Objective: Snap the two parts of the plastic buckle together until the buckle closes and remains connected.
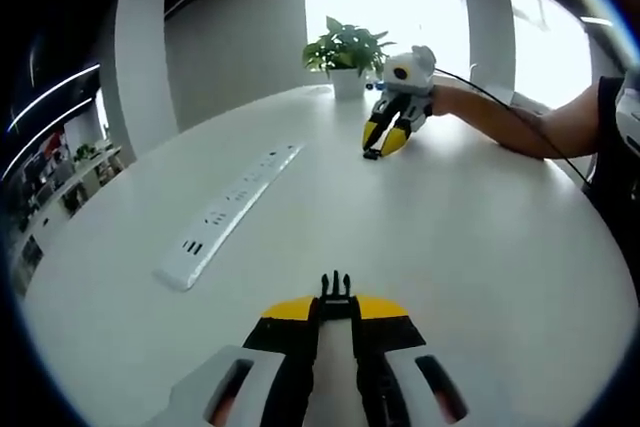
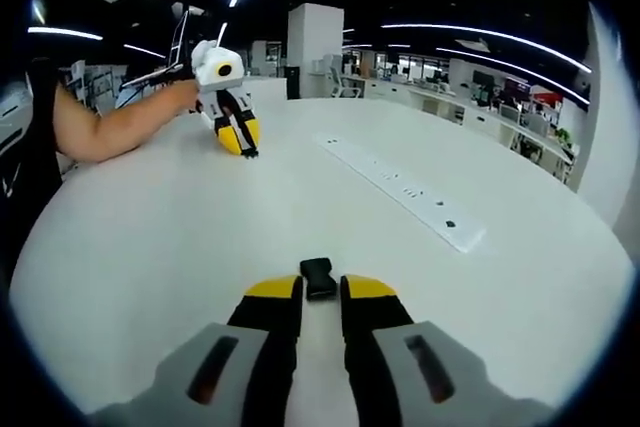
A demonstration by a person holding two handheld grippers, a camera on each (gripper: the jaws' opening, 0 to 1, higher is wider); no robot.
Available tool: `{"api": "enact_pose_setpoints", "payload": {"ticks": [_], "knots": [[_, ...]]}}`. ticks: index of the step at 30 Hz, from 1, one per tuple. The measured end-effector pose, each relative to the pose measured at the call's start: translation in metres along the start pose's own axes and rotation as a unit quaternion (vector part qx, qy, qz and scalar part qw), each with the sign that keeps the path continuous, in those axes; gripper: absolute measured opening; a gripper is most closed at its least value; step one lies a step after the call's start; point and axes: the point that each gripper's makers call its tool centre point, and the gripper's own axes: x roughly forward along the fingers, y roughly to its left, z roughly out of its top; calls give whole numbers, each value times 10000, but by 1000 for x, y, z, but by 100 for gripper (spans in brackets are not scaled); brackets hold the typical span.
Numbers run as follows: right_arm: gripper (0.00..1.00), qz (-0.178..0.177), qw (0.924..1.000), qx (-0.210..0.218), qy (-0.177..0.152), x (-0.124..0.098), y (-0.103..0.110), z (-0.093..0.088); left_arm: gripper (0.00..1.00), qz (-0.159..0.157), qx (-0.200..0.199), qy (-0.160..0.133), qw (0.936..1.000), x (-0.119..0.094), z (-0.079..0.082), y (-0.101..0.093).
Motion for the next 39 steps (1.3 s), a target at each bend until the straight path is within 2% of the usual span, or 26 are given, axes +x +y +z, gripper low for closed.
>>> {"api": "enact_pose_setpoints", "payload": {"ticks": [15,21,25,34,39], "knots": [[14,73,9999,-19,-114,1,-3,2,12,-8,-52,-11,10000,-1,1,0],[13,58,9998,39,-173,2,-2,2,12,-131,-144,-163,9997,0,1,-3],[13,63,9998,74,-188,2,-2,2,12,-18,-129,-142,9998,-1,1,-1],[13,45,9997,99,-196,3,-3,1,12,14,74,-264,9996,0,3,1],[13,57,9998,71,-200,3,-3,1,12,25,-44,-229,9997,0,3,1]]}}
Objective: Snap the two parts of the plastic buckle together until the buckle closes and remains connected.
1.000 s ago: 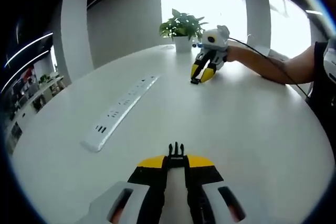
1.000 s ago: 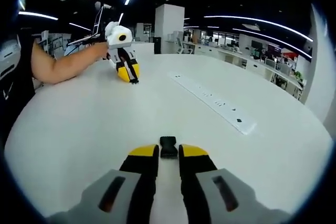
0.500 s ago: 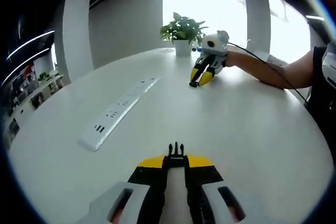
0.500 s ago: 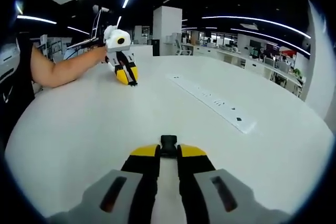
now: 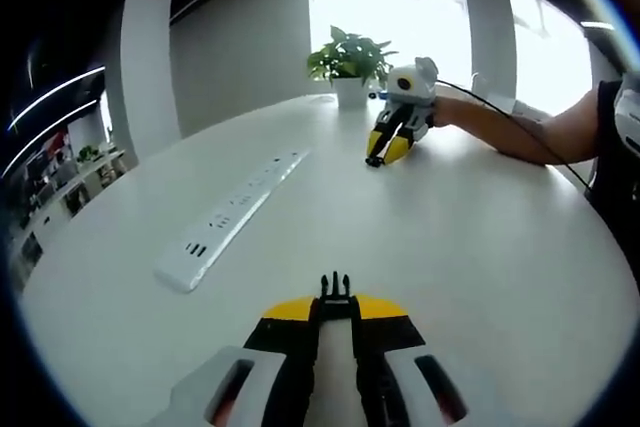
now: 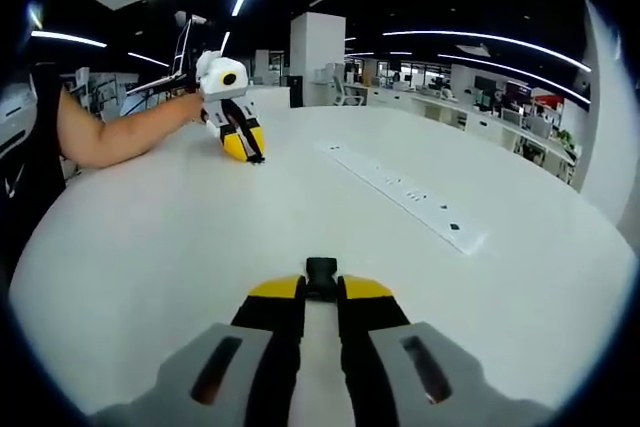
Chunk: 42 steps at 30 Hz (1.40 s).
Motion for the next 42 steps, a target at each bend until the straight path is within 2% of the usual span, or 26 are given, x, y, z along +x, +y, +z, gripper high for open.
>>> {"api": "enact_pose_setpoints", "payload": {"ticks": [6,10,12,17,20,29,42], "knots": [[12,40,10000,-40,-2,0,3,0,12,-62,-6,-26,10000,1,1,-4],[12,62,10000,-16,-10,0,3,0,12,-183,-302,-259,9990,-1,8,-7],[12,72,10000,-29,-17,-1,4,0,12,-179,-207,-284,9992,-2,9,-7],[12,23,10000,21,-6,-1,3,0,12,-65,-76,-97,9999,-2,5,-4],[12,6,10000,35,-6,-2,3,1,12,-52,-47,-69,10000,-3,8,-5],[12,-21,10000,52,-80,-6,5,16,12,3,-132,-255,9996,-14,26,-6],[12,-92,9999,44,-94,-9,4,25,11,3,-141,-296,9995,-20,36,-9]]}}
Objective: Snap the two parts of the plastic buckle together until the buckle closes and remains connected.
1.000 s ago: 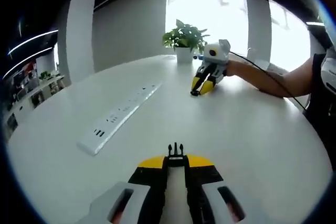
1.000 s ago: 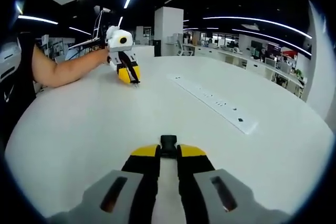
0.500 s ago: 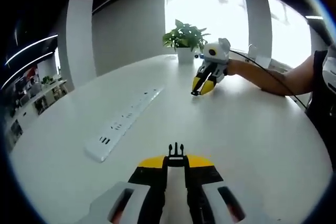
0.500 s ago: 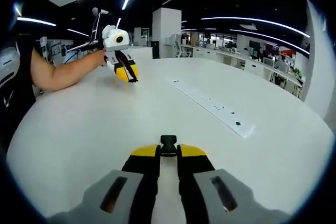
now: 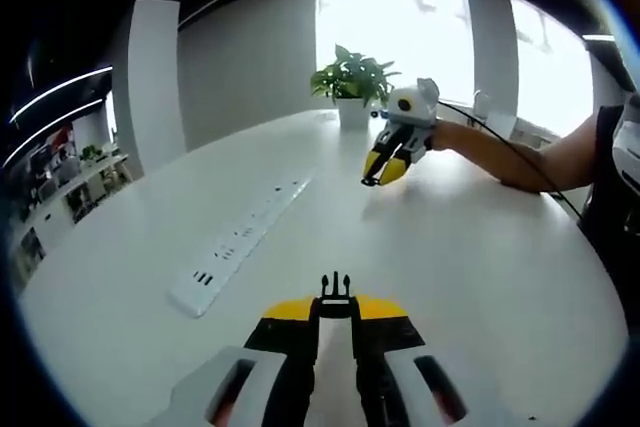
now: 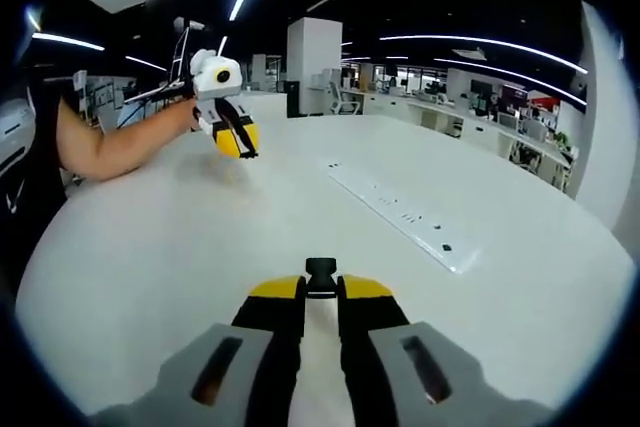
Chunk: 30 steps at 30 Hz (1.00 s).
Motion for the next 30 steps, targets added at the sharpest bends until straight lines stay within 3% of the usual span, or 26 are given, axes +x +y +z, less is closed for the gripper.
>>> {"api": "enact_pose_setpoints", "payload": {"ticks": [30], "knots": [[12,-182,9998,-83,-54,-15,6,38,11,-2,42,-36,10000,-16,25,-11]]}}
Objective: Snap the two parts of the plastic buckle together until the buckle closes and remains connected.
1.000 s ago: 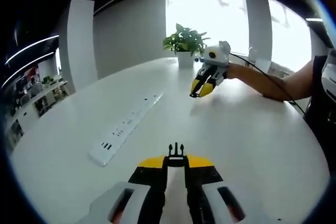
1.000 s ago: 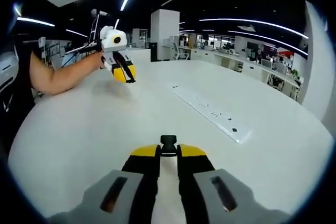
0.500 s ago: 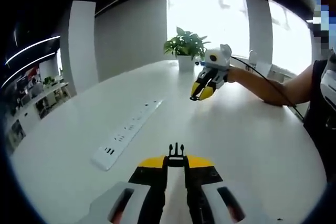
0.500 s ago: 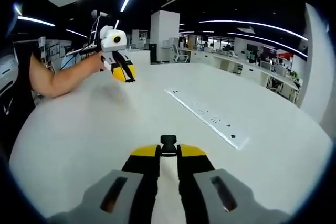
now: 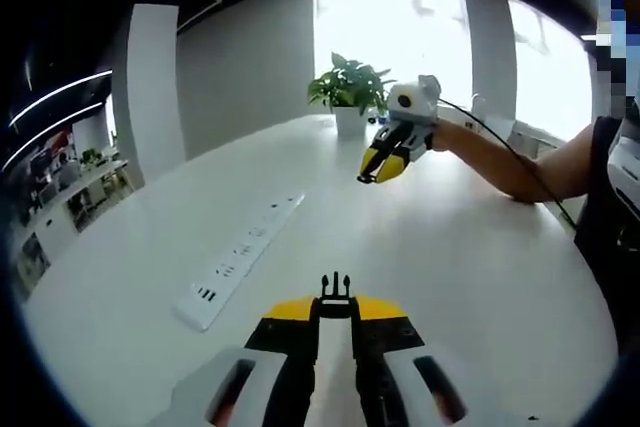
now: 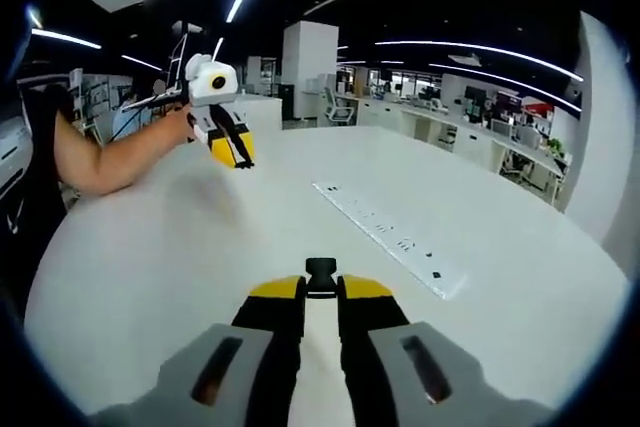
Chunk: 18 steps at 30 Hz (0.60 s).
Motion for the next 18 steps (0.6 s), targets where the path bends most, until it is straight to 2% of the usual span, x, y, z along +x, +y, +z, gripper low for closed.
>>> {"api": "enact_pose_setpoints", "payload": {"ticks": [18], "knots": [[12,-199,9998,-3,-63,-12,-1,19,11,124,126,39,9998,-9,15,-6]]}}
